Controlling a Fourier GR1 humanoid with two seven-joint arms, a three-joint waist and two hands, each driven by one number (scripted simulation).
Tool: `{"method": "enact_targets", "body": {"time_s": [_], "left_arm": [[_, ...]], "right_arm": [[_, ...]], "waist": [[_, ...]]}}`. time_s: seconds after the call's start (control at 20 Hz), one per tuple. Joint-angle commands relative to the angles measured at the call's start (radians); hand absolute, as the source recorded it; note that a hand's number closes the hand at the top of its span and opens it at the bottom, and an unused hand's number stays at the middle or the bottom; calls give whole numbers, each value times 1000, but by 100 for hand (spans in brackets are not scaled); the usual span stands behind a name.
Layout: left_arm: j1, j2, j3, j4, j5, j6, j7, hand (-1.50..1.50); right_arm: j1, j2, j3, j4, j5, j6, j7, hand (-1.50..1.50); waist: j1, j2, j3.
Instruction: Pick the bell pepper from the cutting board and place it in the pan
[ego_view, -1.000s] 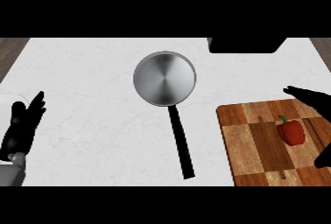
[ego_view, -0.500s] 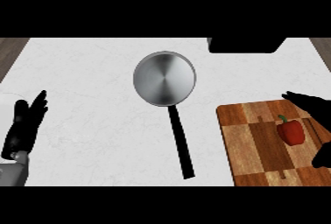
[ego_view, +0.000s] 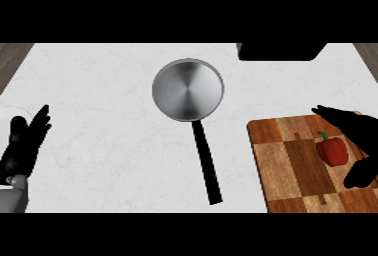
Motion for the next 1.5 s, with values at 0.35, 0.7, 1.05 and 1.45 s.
{"method": "enact_targets", "body": {"time_s": [0.35,0.7,1.05,1.45], "left_arm": [[-20,-53,44,11,-49,-29,-14,0],[-24,-70,61,13,-80,-40,2,0],[-32,-40,92,-15,-74,-57,32,0],[-72,-94,34,27,-118,-51,-7,0]], "right_arm": [[-20,102,-25,80,142,1,-33,-150],[-25,117,-54,164,212,-15,-73,-150],[-23,102,1,222,346,-233,-198,150],[-341,24,2,503,311,-190,-526,150]], "waist": [[-1,0,0],[-2,0,0],[0,0,0],[57,20,3]]}}
